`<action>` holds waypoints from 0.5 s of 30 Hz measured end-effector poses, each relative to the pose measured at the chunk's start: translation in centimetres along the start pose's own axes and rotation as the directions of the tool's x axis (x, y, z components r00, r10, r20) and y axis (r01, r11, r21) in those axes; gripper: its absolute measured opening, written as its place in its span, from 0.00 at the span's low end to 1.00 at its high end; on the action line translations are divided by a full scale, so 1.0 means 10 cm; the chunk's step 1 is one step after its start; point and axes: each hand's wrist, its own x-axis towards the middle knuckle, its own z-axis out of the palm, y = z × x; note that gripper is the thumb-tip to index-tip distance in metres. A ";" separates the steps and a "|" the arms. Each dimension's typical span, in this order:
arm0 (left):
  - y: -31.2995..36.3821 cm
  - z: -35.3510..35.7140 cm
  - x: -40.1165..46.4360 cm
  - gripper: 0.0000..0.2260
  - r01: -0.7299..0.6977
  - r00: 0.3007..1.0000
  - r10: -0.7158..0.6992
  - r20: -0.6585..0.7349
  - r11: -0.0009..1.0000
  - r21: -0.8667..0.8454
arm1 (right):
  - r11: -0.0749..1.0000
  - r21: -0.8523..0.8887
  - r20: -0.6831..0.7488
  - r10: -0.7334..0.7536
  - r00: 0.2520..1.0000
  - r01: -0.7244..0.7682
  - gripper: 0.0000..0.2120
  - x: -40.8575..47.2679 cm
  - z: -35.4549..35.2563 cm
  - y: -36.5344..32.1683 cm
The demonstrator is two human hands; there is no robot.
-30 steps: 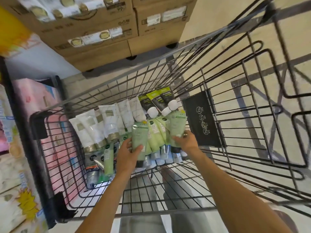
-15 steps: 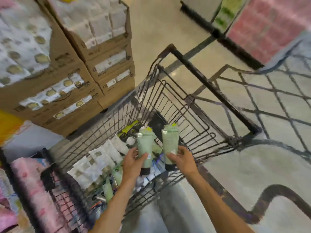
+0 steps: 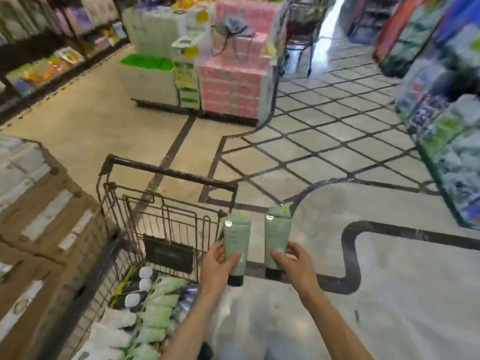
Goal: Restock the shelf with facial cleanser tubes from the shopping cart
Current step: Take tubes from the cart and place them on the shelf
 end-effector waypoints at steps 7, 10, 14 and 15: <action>0.11 1.90 -0.40 0.19 -0.107 0.979 0.085 0.184 0.988 0.114 | 0.988 0.157 -0.185 0.016 0.983 0.013 0.16 -0.11 -1.84 0.32; 0.09 2.75 -0.61 0.20 -0.152 0.957 0.104 0.272 0.975 0.162 | 0.984 0.177 -0.270 0.014 0.963 0.035 0.15 -0.18 -2.67 0.50; 0.09 3.79 -0.98 0.20 -0.220 0.894 0.125 0.430 0.959 0.180 | 0.978 0.206 -0.414 0.046 0.909 0.044 0.16 -0.36 -3.69 0.75; 0.09 4.02 -1.07 0.19 -0.226 0.877 0.117 0.467 0.956 0.185 | 0.973 0.225 -0.444 0.060 0.894 0.046 0.16 -0.41 -3.93 0.81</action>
